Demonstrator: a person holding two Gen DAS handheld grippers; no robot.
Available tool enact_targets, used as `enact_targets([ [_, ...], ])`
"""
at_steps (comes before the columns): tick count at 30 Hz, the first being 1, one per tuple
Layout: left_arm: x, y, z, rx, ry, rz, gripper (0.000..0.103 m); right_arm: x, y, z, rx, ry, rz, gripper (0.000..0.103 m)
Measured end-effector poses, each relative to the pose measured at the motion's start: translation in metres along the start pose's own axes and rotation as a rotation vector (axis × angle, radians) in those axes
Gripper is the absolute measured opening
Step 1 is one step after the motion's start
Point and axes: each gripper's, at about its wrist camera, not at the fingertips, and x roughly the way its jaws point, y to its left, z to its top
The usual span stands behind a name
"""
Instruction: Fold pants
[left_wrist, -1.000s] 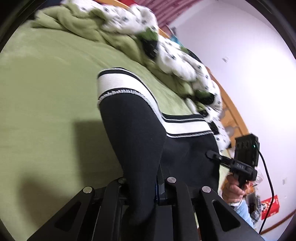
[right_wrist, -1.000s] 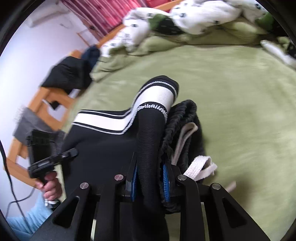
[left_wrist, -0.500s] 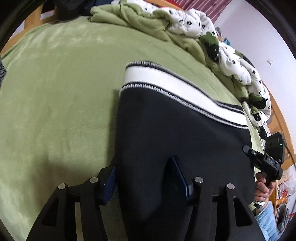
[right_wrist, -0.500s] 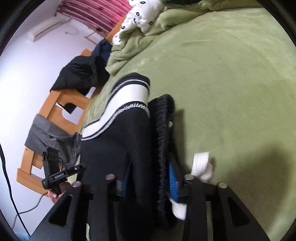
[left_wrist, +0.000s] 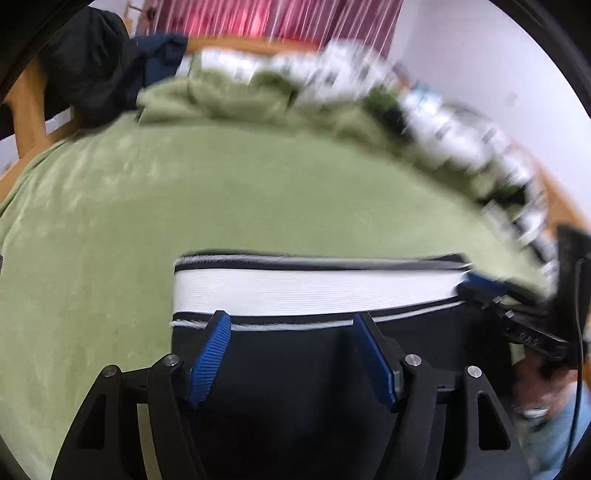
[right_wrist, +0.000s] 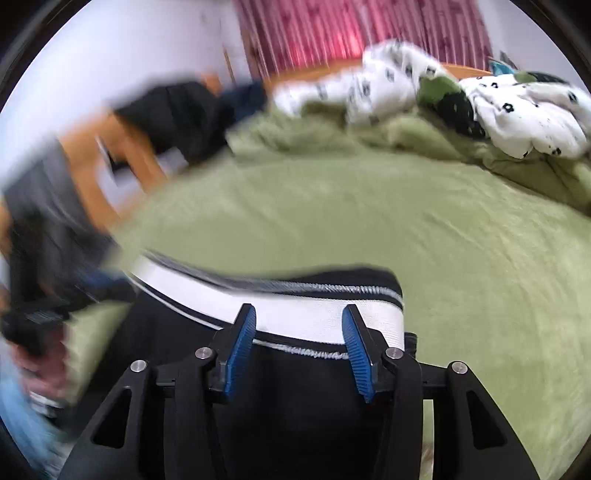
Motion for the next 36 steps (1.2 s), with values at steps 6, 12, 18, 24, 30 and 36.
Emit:
enact_targets([
  [6,0.015,0.012,-0.003,-0.072,0.003,-0.038,0.066,0.004,-0.005,-0.003,-0.013,-0.035,-0.033,0.043],
  [12,0.011,0.006,-0.010,-0.045,0.018,0.011,0.067,-0.003,-0.014,-0.010,0.013,-0.044,-0.014,0.044],
  [18,-0.007,0.008,-0.030,-0.070,0.091,0.018,0.068,-0.032,-0.014,-0.027,0.046,-0.038,0.005,0.043],
  [24,-0.045,-0.005,-0.071,-0.028,0.122,0.020,0.068,-0.071,-0.022,-0.063,0.115,0.034,0.064,0.043],
  [30,-0.086,-0.015,-0.124,-0.024,0.115,-0.047,0.068,-0.101,-0.007,-0.108,0.073,0.132,0.067,0.043],
  [36,-0.125,-0.013,-0.166,0.051,0.124,-0.002,0.069,-0.115,-0.004,-0.143,0.092,0.222,0.096,0.043],
])
